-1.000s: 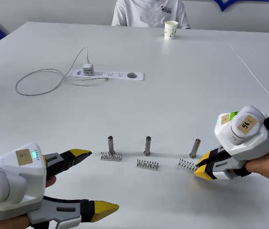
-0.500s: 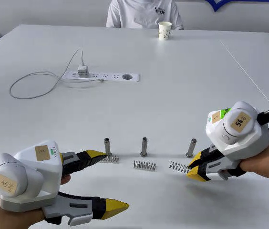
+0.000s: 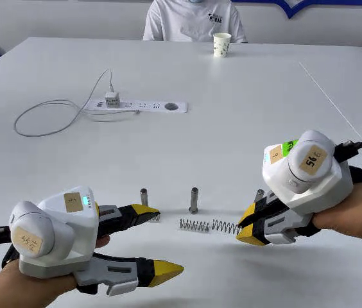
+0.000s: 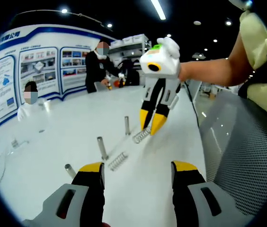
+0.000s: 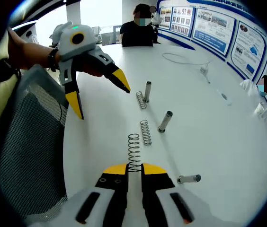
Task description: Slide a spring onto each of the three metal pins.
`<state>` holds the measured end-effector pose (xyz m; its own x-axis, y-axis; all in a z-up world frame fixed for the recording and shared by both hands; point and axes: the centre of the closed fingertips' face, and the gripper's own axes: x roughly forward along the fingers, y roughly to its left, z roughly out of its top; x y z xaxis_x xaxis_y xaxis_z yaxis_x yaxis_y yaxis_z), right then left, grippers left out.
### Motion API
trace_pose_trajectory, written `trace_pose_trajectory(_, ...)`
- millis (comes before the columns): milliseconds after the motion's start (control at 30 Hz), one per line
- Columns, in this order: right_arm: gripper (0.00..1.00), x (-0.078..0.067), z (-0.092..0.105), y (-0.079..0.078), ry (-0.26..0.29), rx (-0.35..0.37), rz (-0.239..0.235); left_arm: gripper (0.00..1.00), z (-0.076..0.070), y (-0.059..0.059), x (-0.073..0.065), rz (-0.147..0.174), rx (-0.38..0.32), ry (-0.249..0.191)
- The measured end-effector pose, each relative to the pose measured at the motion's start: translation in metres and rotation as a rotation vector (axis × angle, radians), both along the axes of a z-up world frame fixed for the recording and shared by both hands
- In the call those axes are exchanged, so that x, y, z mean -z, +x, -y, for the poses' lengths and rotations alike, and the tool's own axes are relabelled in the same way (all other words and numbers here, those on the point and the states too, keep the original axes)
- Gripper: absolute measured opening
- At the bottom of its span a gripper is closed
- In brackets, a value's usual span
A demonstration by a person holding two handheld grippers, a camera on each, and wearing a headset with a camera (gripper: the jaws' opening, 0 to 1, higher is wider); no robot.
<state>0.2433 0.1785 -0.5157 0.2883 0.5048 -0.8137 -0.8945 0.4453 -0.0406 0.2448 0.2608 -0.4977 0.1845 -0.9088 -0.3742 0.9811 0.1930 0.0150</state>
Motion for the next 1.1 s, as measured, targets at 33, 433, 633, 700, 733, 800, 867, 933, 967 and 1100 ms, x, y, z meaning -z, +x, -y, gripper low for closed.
trace_pose_trajectory(33, 0.11, -0.001, -0.002, 0.000, 0.000, -0.007, 0.002, 0.56, 0.002, -0.001, 0.000, 0.001, 0.007, 0.001)
trace_pose_trajectory(433, 0.11, -0.014, -0.024, -0.007, 0.005, -0.090, 0.018, 0.48, 0.015, -0.009, -0.008, 0.016, 0.062, -0.006)
trace_pose_trajectory(633, 0.12, -0.017, -0.034, -0.008, 0.007, -0.125, 0.026, 0.44, 0.019, -0.012, -0.010, 0.031, 0.084, -0.009)
trace_pose_trajectory(700, 0.12, -0.018, -0.037, -0.009, 0.005, -0.139, 0.027, 0.43, 0.021, -0.013, -0.010, 0.036, 0.092, -0.009)
trace_pose_trajectory(733, 0.12, -0.018, -0.038, -0.010, 0.005, -0.146, 0.028, 0.42, 0.021, -0.014, -0.010, 0.038, 0.096, -0.009)
trace_pose_trajectory(800, 0.12, -0.019, -0.040, -0.011, 0.005, -0.160, 0.032, 0.41, 0.022, -0.014, -0.010, 0.043, 0.103, -0.008)
trace_pose_trajectory(867, 0.12, -0.018, -0.041, -0.012, 0.002, -0.171, 0.032, 0.38, 0.023, -0.016, -0.010, 0.046, 0.110, -0.008)
trace_pose_trajectory(933, 0.12, -0.018, -0.042, -0.014, 0.000, -0.188, 0.032, 0.35, 0.024, -0.017, -0.010, 0.050, 0.120, -0.010)
trace_pose_trajectory(967, 0.12, -0.018, -0.043, -0.015, 0.000, -0.195, 0.032, 0.33, 0.024, -0.017, -0.010, 0.051, 0.124, -0.011)
trace_pose_trajectory(1100, 0.12, -0.017, -0.044, -0.018, -0.002, -0.213, 0.031, 0.30, 0.027, -0.020, -0.009, 0.054, 0.139, -0.011)
